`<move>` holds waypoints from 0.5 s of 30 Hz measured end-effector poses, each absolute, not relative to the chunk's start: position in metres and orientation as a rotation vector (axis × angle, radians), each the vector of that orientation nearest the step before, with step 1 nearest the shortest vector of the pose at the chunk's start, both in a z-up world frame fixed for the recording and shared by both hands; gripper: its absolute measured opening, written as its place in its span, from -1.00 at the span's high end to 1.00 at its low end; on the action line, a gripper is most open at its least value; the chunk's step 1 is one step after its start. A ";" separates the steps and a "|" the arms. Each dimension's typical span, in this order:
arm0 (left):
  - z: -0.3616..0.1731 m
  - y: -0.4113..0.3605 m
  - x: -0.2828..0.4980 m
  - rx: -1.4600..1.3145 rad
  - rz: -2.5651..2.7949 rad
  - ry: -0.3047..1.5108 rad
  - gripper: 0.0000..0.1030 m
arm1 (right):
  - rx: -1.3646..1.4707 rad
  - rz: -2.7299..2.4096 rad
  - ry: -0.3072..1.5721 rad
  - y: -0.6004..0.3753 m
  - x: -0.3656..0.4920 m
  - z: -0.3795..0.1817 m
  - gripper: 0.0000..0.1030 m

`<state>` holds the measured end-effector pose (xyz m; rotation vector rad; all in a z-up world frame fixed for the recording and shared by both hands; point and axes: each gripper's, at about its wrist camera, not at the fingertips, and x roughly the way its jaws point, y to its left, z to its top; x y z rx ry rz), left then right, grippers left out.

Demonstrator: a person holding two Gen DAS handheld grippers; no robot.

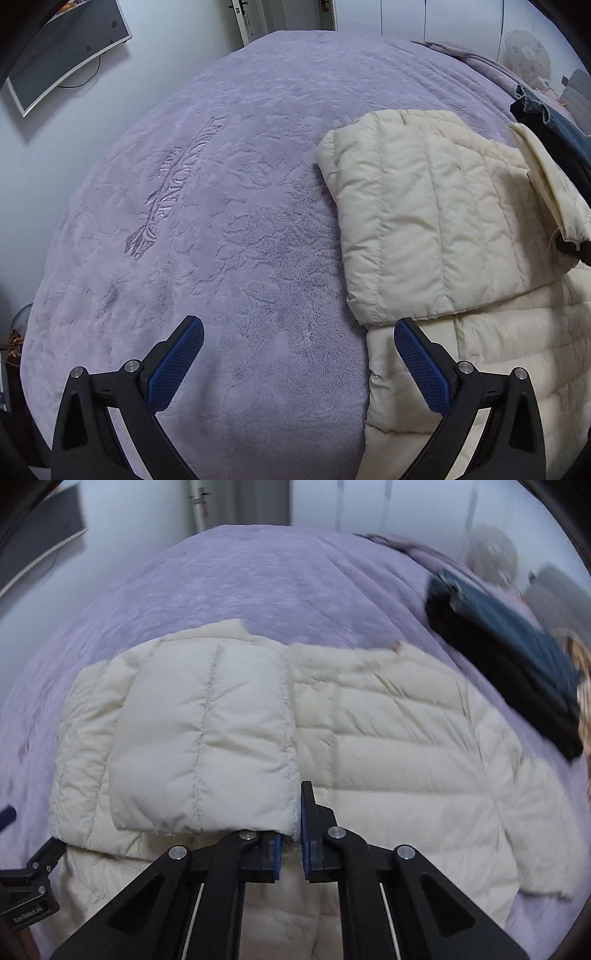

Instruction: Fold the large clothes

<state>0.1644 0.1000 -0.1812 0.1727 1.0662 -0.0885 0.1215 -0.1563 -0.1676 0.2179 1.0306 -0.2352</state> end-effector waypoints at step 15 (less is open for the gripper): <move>-0.167 0.044 0.252 0.227 -0.157 0.939 -1.00 | 0.455 -0.243 1.099 -0.202 0.089 -0.193 0.83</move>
